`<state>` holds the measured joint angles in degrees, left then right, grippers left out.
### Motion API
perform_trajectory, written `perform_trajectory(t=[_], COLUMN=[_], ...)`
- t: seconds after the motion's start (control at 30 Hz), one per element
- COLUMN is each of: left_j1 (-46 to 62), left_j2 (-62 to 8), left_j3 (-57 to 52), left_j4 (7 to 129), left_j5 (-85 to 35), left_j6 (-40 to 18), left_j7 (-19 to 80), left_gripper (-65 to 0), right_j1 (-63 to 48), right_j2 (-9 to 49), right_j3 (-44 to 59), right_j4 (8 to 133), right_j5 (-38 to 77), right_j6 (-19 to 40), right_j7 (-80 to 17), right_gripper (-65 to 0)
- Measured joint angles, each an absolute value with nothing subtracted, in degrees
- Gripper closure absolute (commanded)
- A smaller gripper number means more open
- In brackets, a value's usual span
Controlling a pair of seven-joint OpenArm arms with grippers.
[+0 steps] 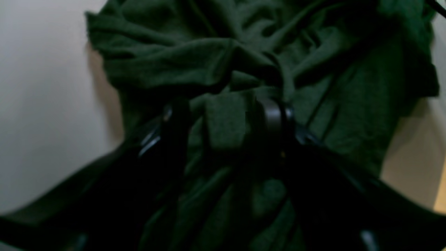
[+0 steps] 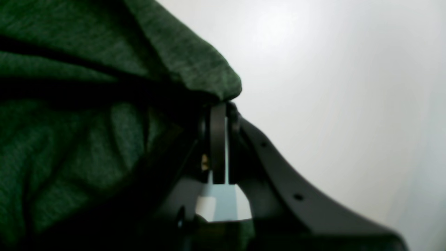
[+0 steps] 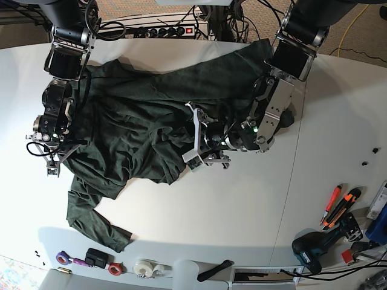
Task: Layout the t-shirt on the table in an organized manner, then fold the t-shirt properly
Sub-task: 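Drag the fabric with the left gripper to smooth the shirt body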
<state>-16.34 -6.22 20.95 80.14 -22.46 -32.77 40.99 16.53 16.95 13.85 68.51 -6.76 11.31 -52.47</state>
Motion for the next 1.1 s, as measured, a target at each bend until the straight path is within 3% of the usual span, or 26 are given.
perform_trajectory(t=[0.3, 0.53, 1.1], left_j1=[-16.23, -16.36, -15.55], left_j2=[-6.22, -6.2, -6.17], left_j3=[20.95, 20.95, 20.95], left_j4=[75.94, 75.94, 75.94], left_j5=[-23.94, -27.31, -28.01], left_j6=[-31.94, -36.1, -35.68], left_j7=[40.93, 41.41, 42.89], left_gripper=[-30.5, -30.5, -30.5], right_j1=[16.53, 16.53, 16.53], right_j2=[16.95, 16.95, 16.95], right_j3=[13.85, 13.85, 13.85], right_j4=[68.51, 68.51, 68.51], right_j5=[-6.76, -6.76, -6.76], right_j6=[11.31, 11.31, 11.31], right_j7=[-52.45, -52.45, -52.45], right_gripper=[0.0, 0.0, 0.0])
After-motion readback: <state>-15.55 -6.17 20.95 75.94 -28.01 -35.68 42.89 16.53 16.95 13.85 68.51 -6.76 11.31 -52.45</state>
